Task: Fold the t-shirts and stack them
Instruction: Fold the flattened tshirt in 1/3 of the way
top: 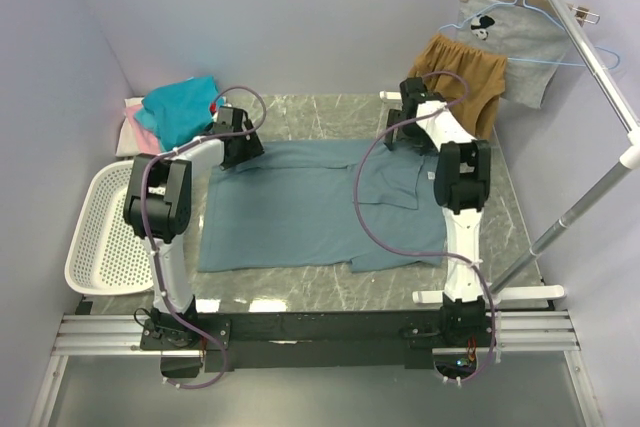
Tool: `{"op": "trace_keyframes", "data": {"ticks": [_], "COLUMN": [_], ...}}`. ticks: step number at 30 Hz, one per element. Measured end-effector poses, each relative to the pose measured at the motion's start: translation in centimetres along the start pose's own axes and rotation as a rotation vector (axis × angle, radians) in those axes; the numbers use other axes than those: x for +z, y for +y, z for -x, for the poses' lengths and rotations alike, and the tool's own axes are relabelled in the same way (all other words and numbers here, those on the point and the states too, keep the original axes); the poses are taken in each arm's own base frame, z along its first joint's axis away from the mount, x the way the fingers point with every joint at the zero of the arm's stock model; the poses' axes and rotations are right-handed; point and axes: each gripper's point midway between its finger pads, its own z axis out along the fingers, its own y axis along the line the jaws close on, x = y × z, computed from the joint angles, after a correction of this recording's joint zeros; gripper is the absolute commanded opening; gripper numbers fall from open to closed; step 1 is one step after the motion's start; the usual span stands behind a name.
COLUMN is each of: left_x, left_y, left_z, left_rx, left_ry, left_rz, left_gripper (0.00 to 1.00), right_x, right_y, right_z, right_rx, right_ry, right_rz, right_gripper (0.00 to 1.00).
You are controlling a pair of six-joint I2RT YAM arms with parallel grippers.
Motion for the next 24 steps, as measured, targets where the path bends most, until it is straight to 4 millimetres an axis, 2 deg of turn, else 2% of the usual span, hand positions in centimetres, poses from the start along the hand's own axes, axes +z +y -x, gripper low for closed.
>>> {"op": "trace_keyframes", "data": {"ticks": [1, 4, 6, 8, 11, 12, 14, 16, 17, 18, 21, 23, 24], "left_x": [-0.2, -1.6, -3.4, -5.4, -8.9, -10.0, -11.9, -12.9, -13.2, -13.4, -13.9, -14.8, -15.3], "left_y": [0.0, -0.1, -0.5, -1.1, -2.1, -2.3, -2.3, -1.7, -1.1, -0.3, 2.2, 3.8, 4.4], "left_z": [-0.1, 0.3, 1.3, 2.7, 4.9, 5.4, 5.5, 4.2, 2.7, 0.9, -5.3, -9.5, -10.7], "left_rx": [0.001, 0.0, -0.002, -0.007, -0.019, -0.024, -0.03, -0.036, -0.036, -0.036, -0.022, -0.008, -0.006], "left_ry": [-0.001, -0.029, -0.068, -0.122, -0.208, -0.232, -0.264, -0.262, -0.243, -0.218, -0.113, -0.043, -0.025], "left_rz": [-0.006, -0.029, -0.053, -0.083, -0.13, -0.14, -0.152, -0.152, -0.143, -0.132, -0.093, -0.067, -0.06], "left_gripper": [0.89, 0.94, 0.97, 0.99, 0.99, 1.0, 0.99, 0.98, 0.98, 0.98, 0.98, 0.98, 0.98], "right_x": [0.0, -2.7, -6.4, -10.4, -16.7, -18.1, -19.3, -18.4, -17.6, -16.5, -15.1, -15.6, -16.1], "right_y": [0.0, -0.6, -1.0, -1.1, -0.8, -0.8, -0.6, -0.8, -0.9, -1.0, -1.3, -1.6, -1.9], "right_z": [-0.3, -3.3, -4.3, -3.0, 0.5, 1.0, 0.2, -3.3, -5.3, -8.3, -15.5, -19.3, -20.4], "right_rx": [0.0, -0.004, 0.005, 0.02, 0.057, 0.073, 0.092, 0.111, 0.117, 0.119, 0.122, 0.134, 0.145], "right_ry": [-0.032, -0.086, -0.175, -0.296, -0.495, -0.541, -0.57, -0.527, -0.486, -0.426, -0.288, -0.24, -0.236], "right_rz": [0.018, 0.081, 0.139, 0.188, 0.263, 0.285, 0.323, 0.335, 0.333, 0.327, 0.314, 0.322, 0.328], "right_gripper": [1.0, 1.0, 1.0, 1.0, 1.0, 1.0, 1.0, 1.0, 1.0, 1.0, 0.98, 0.96, 0.95]}}
